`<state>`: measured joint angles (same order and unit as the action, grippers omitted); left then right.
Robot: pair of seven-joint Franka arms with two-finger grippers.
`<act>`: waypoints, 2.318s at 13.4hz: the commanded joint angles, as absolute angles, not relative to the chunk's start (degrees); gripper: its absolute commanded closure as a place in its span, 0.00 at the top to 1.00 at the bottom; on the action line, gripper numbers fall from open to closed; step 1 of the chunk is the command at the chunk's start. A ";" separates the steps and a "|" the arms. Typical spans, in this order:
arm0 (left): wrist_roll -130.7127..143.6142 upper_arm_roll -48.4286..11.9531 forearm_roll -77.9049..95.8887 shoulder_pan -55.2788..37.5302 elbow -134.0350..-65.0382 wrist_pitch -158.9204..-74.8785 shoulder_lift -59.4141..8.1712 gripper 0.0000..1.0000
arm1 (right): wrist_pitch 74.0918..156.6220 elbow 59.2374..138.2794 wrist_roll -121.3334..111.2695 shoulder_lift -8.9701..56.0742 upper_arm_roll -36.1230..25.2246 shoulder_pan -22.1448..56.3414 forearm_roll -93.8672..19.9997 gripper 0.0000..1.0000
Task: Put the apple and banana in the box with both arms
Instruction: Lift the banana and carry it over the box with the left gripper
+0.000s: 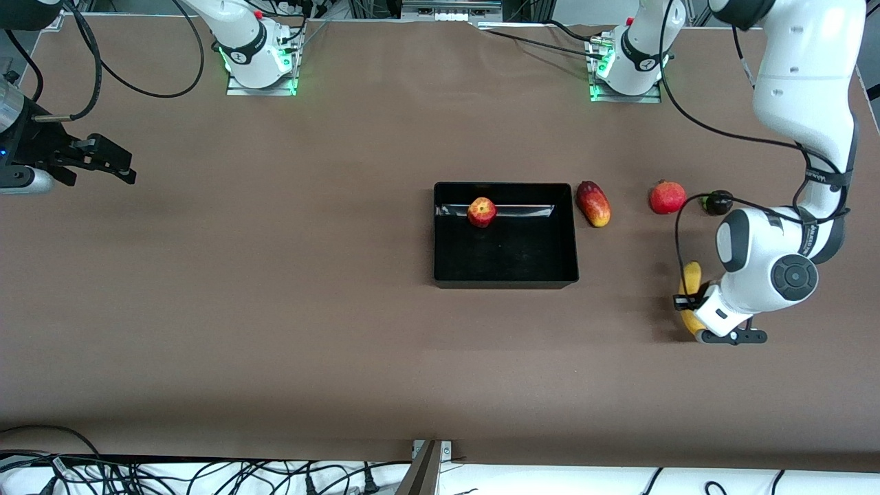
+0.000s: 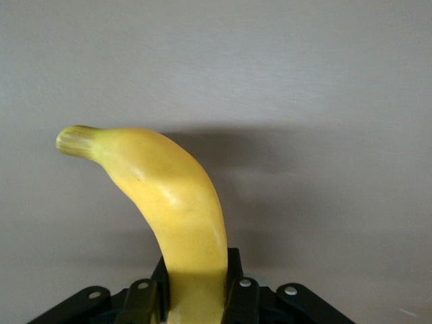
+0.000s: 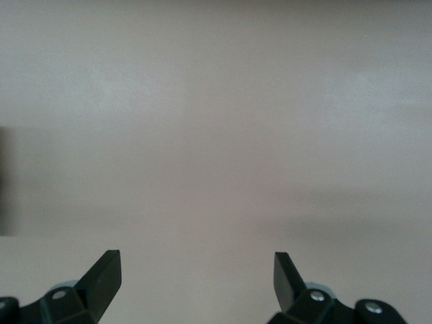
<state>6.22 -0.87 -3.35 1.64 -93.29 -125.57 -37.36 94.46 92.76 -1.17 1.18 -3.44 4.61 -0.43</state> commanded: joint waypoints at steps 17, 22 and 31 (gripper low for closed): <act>30.06 -16.08 1.94 -16.34 -102.29 -119.86 -29.09 0.00 | 94.48 91.76 -1.58 1.49 -2.81 3.87 0.09 1.00; 30.15 -16.17 1.32 -16.96 -105.29 -128.40 -31.55 0.00 | 94.48 91.76 -1.58 1.58 -2.90 3.78 0.09 1.00; 31.55 -16.00 -2.29 -16.70 -105.21 -136.05 -36.56 0.05 | 94.48 91.76 -1.58 1.58 -2.90 3.78 0.00 1.00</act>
<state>30.55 -16.01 -0.91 -16.88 -105.04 -135.21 -35.91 94.56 92.69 -1.17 1.19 -3.45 4.55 -0.43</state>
